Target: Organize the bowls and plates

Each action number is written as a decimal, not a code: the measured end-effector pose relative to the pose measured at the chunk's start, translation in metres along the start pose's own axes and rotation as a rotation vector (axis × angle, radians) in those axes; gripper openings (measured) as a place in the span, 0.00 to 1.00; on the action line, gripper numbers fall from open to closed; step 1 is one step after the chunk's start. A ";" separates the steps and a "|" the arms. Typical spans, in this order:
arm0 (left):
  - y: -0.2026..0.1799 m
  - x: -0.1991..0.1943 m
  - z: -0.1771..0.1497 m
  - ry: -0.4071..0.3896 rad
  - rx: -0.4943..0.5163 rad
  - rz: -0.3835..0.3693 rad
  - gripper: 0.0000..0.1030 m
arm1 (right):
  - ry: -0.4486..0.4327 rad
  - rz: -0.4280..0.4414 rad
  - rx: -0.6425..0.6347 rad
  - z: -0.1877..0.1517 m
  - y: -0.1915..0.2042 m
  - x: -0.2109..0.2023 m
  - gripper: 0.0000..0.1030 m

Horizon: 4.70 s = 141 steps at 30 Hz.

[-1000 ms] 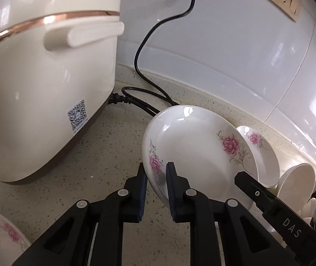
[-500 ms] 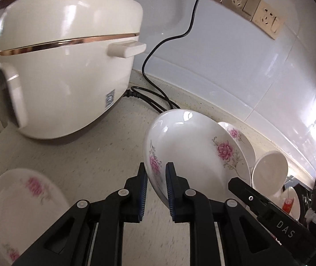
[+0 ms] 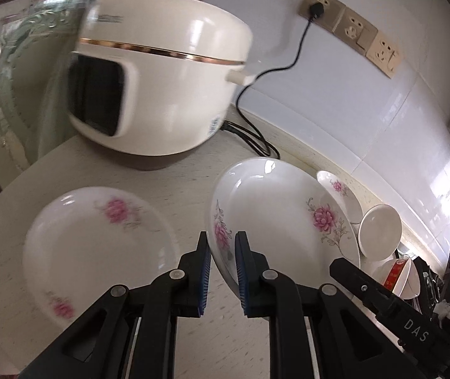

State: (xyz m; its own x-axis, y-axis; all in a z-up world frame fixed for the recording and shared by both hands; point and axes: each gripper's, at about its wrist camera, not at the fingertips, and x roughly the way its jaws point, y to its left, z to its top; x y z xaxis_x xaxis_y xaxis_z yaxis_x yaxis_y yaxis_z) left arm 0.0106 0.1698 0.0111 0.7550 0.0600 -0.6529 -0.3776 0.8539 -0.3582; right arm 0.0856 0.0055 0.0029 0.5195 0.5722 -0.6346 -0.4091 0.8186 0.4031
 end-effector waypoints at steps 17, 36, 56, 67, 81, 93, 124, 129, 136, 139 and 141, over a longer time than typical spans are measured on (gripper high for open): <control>0.073 -0.049 -0.016 -0.007 -0.125 0.081 0.15 | 0.110 0.077 -0.087 -0.030 0.066 0.026 0.25; 0.112 -0.043 -0.027 0.054 -0.242 0.144 0.15 | 0.237 0.084 -0.130 -0.045 0.096 0.061 0.28; 0.119 -0.039 -0.030 0.040 -0.256 0.199 0.16 | 0.260 0.067 -0.180 -0.048 0.110 0.079 0.33; 0.116 -0.038 -0.031 0.012 -0.238 0.229 0.16 | 0.233 0.041 -0.231 -0.050 0.117 0.085 0.36; 0.115 -0.028 -0.030 -0.017 -0.181 0.298 0.16 | 0.224 0.026 -0.243 -0.054 0.113 0.094 0.41; 0.113 -0.015 -0.029 -0.027 -0.140 0.318 0.18 | 0.234 0.019 -0.235 -0.057 0.107 0.103 0.45; -0.020 -0.019 0.002 -0.107 0.012 0.079 0.52 | 0.050 0.015 -0.117 0.001 0.028 -0.002 0.68; -0.074 -0.005 0.018 -0.095 0.082 -0.016 0.55 | 0.006 -0.034 -0.106 0.025 -0.008 -0.039 0.72; -0.140 0.030 0.060 -0.070 0.104 -0.138 0.60 | -0.061 -0.150 -0.111 0.079 -0.060 -0.101 0.78; -0.157 0.063 0.077 -0.018 0.055 -0.181 0.60 | -0.085 -0.228 -0.115 0.108 -0.081 -0.122 0.79; -0.167 0.084 0.082 0.001 0.039 -0.188 0.60 | -0.090 -0.293 -0.131 0.127 -0.094 -0.129 0.80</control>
State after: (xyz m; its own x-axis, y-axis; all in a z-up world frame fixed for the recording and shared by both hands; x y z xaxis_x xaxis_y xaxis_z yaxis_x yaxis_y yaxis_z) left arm 0.1809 0.0748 0.0701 0.8098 -0.1025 -0.5777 -0.2089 0.8697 -0.4472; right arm 0.1525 -0.1394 0.1306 0.6910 0.3205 -0.6480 -0.3224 0.9389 0.1206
